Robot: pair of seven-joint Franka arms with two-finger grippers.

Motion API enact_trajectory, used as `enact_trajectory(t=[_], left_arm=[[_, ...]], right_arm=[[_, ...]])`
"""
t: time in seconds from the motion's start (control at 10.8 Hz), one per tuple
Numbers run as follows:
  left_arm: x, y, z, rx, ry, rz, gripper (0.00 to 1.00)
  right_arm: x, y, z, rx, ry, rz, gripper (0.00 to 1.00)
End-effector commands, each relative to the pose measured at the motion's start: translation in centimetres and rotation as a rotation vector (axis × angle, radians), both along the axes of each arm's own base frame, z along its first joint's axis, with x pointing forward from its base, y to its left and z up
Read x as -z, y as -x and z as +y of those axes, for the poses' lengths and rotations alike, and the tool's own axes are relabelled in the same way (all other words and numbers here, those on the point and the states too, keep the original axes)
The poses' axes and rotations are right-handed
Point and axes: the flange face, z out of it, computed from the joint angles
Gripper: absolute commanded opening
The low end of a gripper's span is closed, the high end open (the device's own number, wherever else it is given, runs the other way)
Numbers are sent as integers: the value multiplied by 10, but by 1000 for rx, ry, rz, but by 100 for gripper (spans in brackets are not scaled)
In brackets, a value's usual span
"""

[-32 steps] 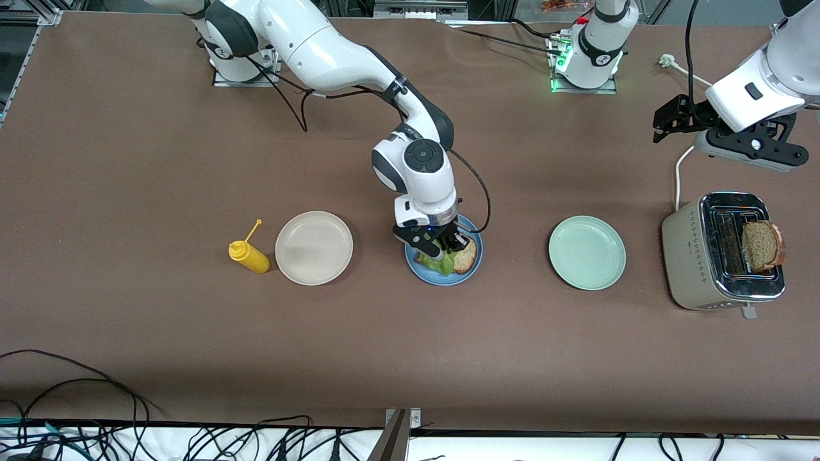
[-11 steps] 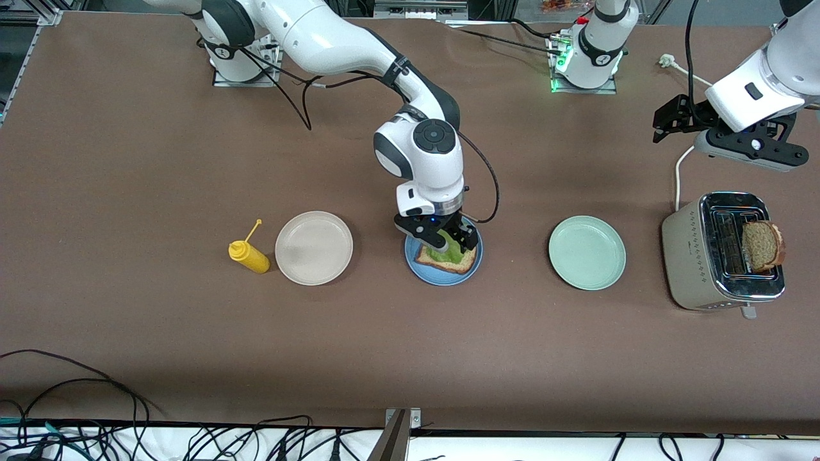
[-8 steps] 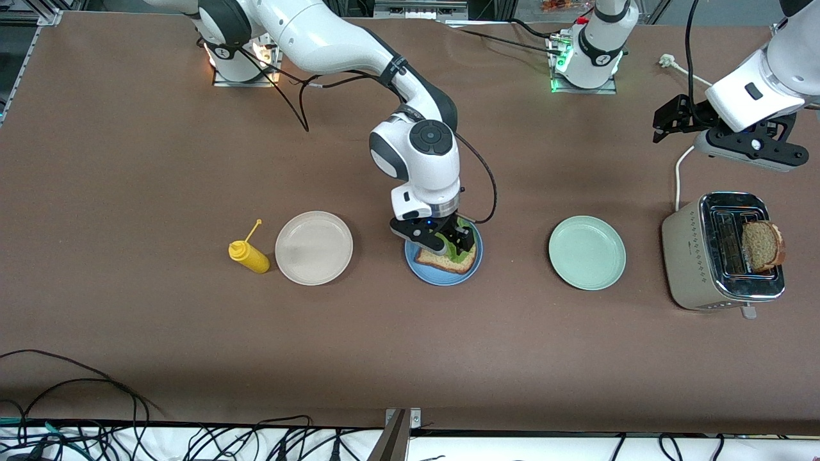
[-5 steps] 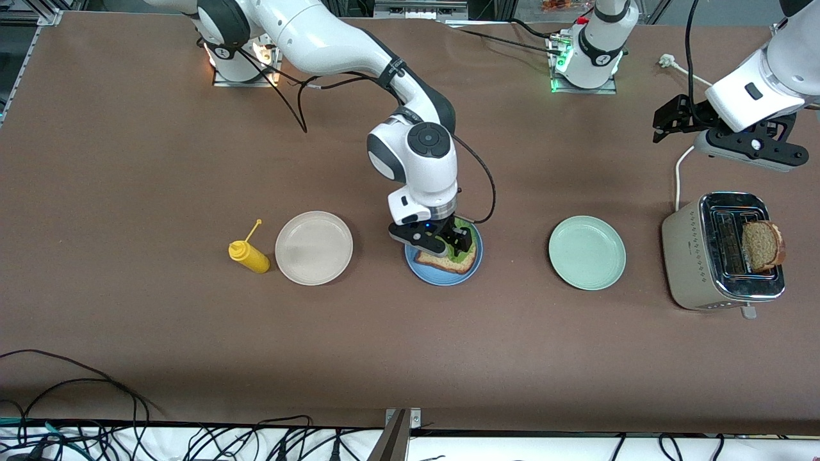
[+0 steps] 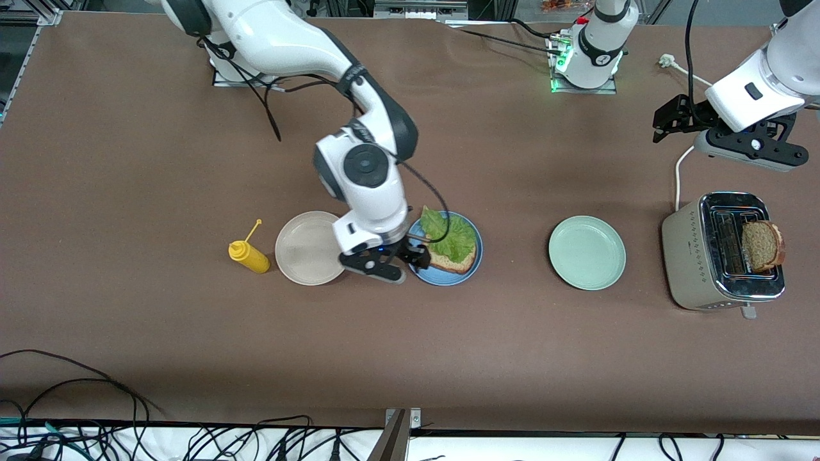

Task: Make sandwich in blue plate with both arms
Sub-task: 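Open the right gripper and swing it toward the yellow mustard bottle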

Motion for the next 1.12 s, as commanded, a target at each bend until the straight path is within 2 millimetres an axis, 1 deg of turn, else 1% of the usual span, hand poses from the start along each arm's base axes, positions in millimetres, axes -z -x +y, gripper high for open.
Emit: enact_trajectory(t=[0.0, 0.09, 0.19, 0.46, 0.65, 0.84, 0.93, 1.02], left_arm=[[-3, 2, 0, -6, 12, 6, 100], [-3, 2, -1, -6, 12, 6, 100], [-3, 2, -1, -6, 12, 7, 100], [-3, 2, 0, -7, 12, 7, 100], [-3, 2, 0, -9, 12, 7, 100], [-3, 2, 1, -6, 8, 5, 100], [-2, 1, 9, -21, 8, 8, 100], [-2, 0, 14, -24, 5, 8, 100]], right_arm=[[-45, -2, -71, -173, 41, 91, 100], [-55, -7, -94, -237, 56, 105, 100], [-61, -11, -118, -299, 66, 115, 100], [-80, -11, -189, -464, 56, 127, 100], [-87, -12, -239, -586, 58, 127, 100], [-91, -10, -282, -728, 62, 118, 100], [-92, -6, -304, -787, 61, 115, 100], [-95, -1, -320, -835, 39, 102, 100]])
